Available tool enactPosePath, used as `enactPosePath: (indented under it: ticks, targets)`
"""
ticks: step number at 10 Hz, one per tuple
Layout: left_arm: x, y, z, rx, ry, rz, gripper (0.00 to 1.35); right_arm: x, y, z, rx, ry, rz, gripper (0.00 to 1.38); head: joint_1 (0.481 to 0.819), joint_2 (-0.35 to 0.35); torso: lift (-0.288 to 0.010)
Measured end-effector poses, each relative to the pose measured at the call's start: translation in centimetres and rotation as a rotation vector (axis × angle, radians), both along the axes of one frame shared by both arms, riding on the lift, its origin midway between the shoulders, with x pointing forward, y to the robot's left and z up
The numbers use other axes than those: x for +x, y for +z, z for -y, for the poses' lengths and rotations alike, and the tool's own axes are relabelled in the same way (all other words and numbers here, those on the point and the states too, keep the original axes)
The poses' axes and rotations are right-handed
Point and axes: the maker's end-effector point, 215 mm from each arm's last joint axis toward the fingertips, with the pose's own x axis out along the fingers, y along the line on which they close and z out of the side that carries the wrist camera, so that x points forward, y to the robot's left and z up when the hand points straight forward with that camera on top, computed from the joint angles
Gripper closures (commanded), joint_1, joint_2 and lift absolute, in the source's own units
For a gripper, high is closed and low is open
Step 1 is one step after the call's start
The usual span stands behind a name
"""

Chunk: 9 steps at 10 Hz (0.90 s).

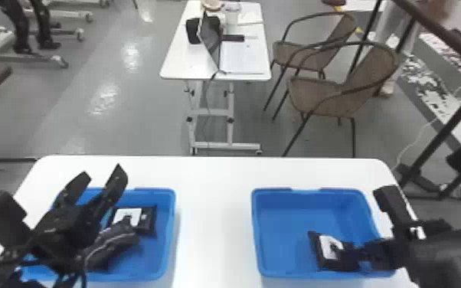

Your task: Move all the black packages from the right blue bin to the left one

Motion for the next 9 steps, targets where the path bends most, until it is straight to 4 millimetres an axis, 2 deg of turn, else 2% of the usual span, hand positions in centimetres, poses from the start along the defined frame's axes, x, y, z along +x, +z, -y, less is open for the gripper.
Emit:
enactPosePath:
  ticks: [2,3,5,6,7,8,9]
  targets:
    - [0.0,0.2,-0.2,0.000,0.007,0.007,0.38,1.7,3.2,1.1,0.018,-0.061,0.098,1.18,0.695,-0.057,-0.042]
    - [0.0,0.3,-0.2,0.000,0.008,0.009,0.38,2.7,4.7,0.7,0.049,-0.073,0.142,1.18,0.695,-0.055,-0.042]
    - [0.1,0.4,-0.3,-0.004,0.028,0.009,0.37,5.9,10.0,-1.6,0.151,-0.061,0.268,1.18,0.695,-0.027,-0.042]
    - [0.5,0.4,0.2,-0.039,0.026,0.005,0.34,8.2,13.1,-3.8,0.220,-0.031,0.349,1.18,0.695,-0.005,-0.042]
    - [1.2,0.9,1.4,-0.095,0.005,0.008,0.25,10.6,15.6,-7.6,0.322,0.017,0.419,1.18,0.695,0.026,-0.042]
    - [2.1,1.7,2.6,-0.141,-0.021,0.018,0.12,12.5,17.4,-12.4,0.420,0.087,0.461,1.18,0.695,0.048,-0.042]
    - [2.8,2.6,3.7,-0.167,-0.047,0.029,0.06,13.6,18.6,-17.2,0.506,0.165,0.477,1.18,0.695,0.090,-0.042]
